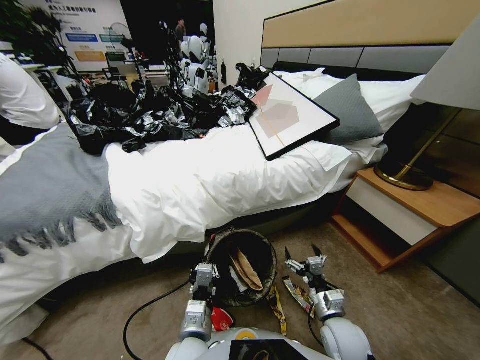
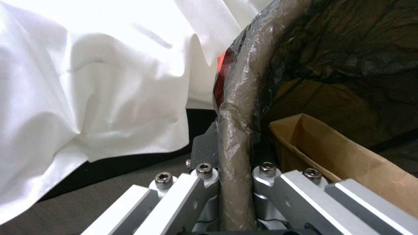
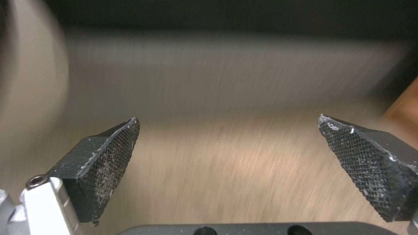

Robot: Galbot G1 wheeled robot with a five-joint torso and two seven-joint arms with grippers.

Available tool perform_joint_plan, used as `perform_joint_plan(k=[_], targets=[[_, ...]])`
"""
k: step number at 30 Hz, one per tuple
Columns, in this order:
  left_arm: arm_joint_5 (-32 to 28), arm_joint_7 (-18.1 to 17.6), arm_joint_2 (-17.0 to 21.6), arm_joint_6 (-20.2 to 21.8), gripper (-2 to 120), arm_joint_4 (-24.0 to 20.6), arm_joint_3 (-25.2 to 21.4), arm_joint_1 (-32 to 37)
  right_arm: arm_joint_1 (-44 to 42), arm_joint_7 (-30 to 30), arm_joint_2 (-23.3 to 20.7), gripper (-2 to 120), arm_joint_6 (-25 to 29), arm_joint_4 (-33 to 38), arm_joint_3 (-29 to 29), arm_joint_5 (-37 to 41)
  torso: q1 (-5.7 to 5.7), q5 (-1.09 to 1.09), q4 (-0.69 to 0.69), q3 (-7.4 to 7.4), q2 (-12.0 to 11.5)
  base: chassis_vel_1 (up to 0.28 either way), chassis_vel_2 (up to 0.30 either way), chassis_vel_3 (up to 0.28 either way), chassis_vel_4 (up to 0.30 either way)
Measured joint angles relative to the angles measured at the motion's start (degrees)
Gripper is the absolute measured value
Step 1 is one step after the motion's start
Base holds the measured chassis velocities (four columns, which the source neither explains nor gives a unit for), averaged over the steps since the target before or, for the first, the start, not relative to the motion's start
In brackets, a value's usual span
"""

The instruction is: Pick up the trash bin, then pick up the garbage from the floor and place it into the trash bin.

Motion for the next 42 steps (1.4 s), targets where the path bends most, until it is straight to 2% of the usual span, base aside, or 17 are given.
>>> perform_joint_plan(k=[7, 22, 34, 42], targets=[[-0.4, -0.1, 0.2, 0.1, 1, -0.6, -0.3, -0.7, 2.2, -3.7, -3.1, 100, -0.2, -10.0, -0.3, -1.8, 0.0, 0.0, 0.0, 0.0, 0.0, 0.0, 0.0, 0.0, 0.0], [-0.2, -0.1, 0.3, 0.1, 1, -0.8, -0.4, -0.4, 5.3, -5.8, -3.4, 100, 4.0, -23.8, 1.1, -3.3, 0.0, 0.0, 0.0, 0.0, 0.0, 0.0, 0.0, 0.0, 0.0], [0.3, -0.1, 0.0, 0.1, 1, -0.9, -0.3, -0.3, 8.9, -6.9, -3.3, 100, 6.2, -32.4, 2.7, -3.3, 0.0, 0.0, 0.0, 0.0, 0.0, 0.0, 0.0, 0.0, 0.0], [0.3, -0.1, 0.0, 0.1, 1, -0.9, -0.3, -0.4, 10.2, -6.9, -3.2, 100, 6.7, -34.8, 2.9, -3.6, 0.0, 0.0, 0.0, 0.0, 0.0, 0.0, 0.0, 0.0, 0.0]])
